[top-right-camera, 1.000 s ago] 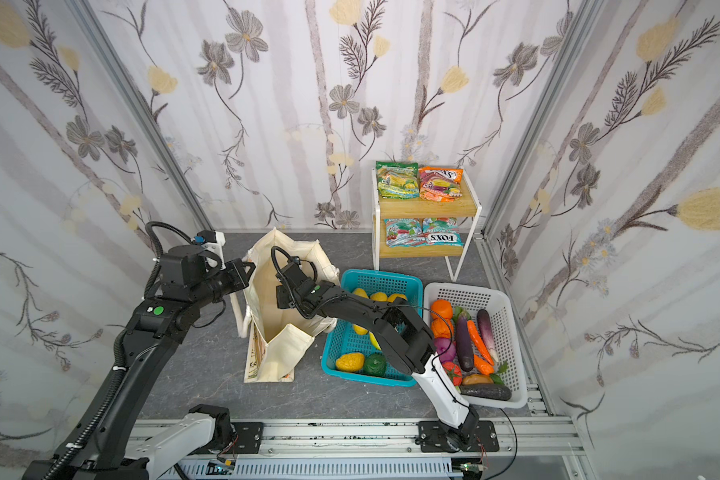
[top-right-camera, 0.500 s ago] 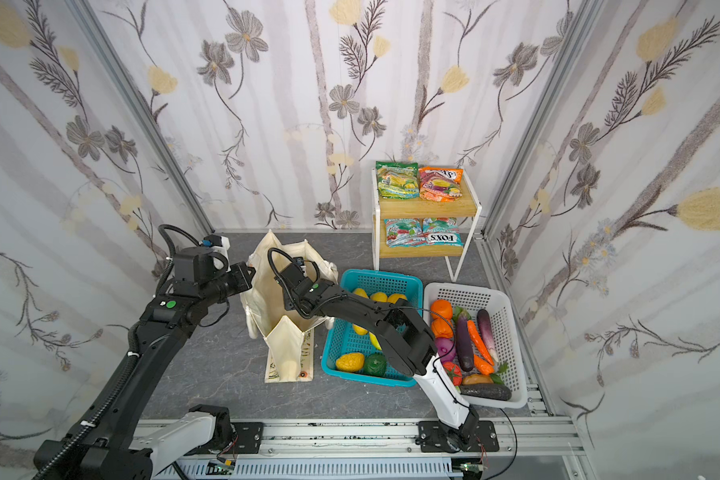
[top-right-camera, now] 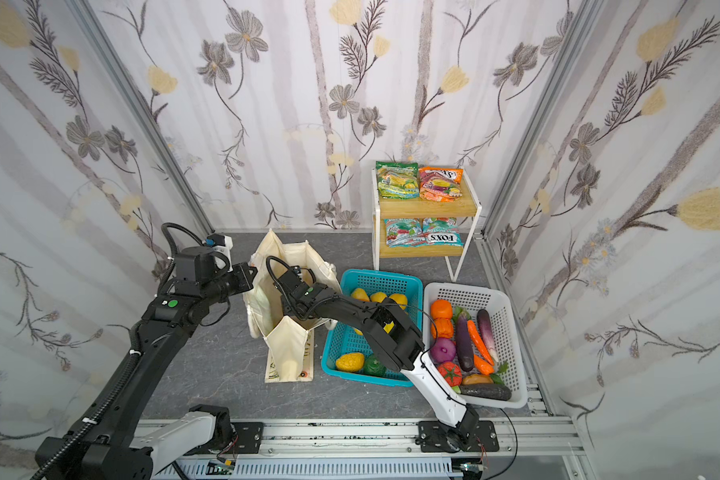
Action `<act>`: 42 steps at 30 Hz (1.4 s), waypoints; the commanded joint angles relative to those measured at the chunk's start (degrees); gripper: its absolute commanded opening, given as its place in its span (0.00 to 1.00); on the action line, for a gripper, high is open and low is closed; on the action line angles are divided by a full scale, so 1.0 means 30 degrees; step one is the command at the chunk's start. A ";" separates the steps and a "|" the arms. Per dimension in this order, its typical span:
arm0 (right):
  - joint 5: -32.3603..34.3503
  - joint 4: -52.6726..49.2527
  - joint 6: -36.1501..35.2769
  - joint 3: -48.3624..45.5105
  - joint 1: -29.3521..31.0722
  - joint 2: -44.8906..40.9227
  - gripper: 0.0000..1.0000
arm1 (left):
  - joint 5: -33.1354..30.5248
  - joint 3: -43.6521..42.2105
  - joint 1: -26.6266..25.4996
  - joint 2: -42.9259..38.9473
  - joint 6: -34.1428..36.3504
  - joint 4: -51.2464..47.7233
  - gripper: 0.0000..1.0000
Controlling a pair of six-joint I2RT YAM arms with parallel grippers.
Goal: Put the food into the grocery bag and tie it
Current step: 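Lift the pear and carry it into the open bag held by the left gripper, then open the right gripper to drop the pear into the bag and withdraw, then move the right gripper to the orange in the teal basket and grasp it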
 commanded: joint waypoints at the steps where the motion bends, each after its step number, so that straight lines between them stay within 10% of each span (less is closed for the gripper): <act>1: -0.0228 -0.0212 0.0176 0.0114 -0.0076 -0.0354 0.81 | -0.0247 -0.0268 0.0018 0.0011 0.0069 -0.0026 0.00; 4: -0.0578 -0.0075 0.0031 0.0113 -0.0108 -0.1288 0.99 | -0.0423 -0.0446 0.0022 -0.0017 0.0214 0.0098 0.00; 24: -0.0154 0.0822 -0.0556 -0.1450 0.0566 -0.9044 1.00 | -0.0832 -0.1003 0.0026 -0.0612 0.0583 0.1033 0.00; 42: 0.1225 0.6553 0.1646 -1.8538 -0.2889 -2.3338 1.00 | -0.0155 -0.2494 0.0048 -0.1336 0.1071 0.2522 0.00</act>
